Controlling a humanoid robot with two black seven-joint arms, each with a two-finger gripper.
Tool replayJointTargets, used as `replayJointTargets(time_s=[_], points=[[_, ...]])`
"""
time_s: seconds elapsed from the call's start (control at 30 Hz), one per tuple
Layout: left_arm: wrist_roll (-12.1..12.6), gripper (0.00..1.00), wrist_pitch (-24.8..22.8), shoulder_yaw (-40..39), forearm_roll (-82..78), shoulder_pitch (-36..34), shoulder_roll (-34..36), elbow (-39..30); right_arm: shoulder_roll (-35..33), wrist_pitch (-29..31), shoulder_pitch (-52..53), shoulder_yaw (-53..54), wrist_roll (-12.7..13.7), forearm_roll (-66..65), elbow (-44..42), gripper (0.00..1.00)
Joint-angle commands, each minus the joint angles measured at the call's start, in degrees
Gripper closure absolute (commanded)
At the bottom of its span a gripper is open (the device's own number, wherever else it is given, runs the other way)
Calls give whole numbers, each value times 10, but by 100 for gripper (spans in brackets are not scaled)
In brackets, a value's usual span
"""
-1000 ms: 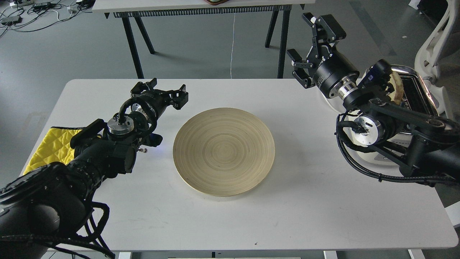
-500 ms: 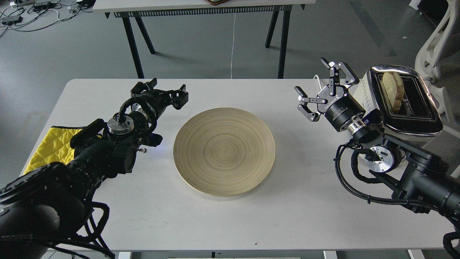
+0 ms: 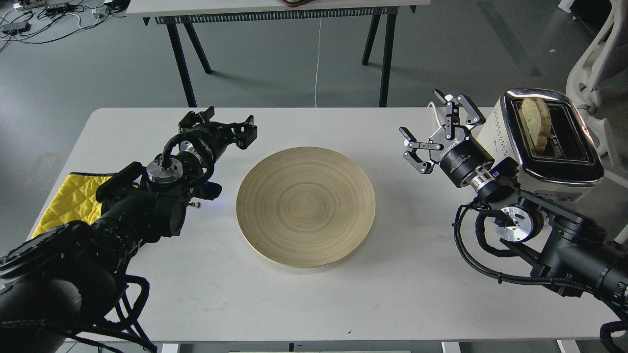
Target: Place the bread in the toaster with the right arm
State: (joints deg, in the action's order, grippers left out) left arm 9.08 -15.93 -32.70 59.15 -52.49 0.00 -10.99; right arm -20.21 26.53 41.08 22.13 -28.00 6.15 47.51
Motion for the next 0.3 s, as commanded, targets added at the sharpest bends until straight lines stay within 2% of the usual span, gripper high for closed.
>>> replayJointTargets(time_s=[0.0,0.27], points=[[0,0,0,0,0,0,0,0,3,-2,-1,0,0,0,0,0],[0,0,-1,0,0,0,0,0,4,-2,-2,-1,0,-1,2,0]])
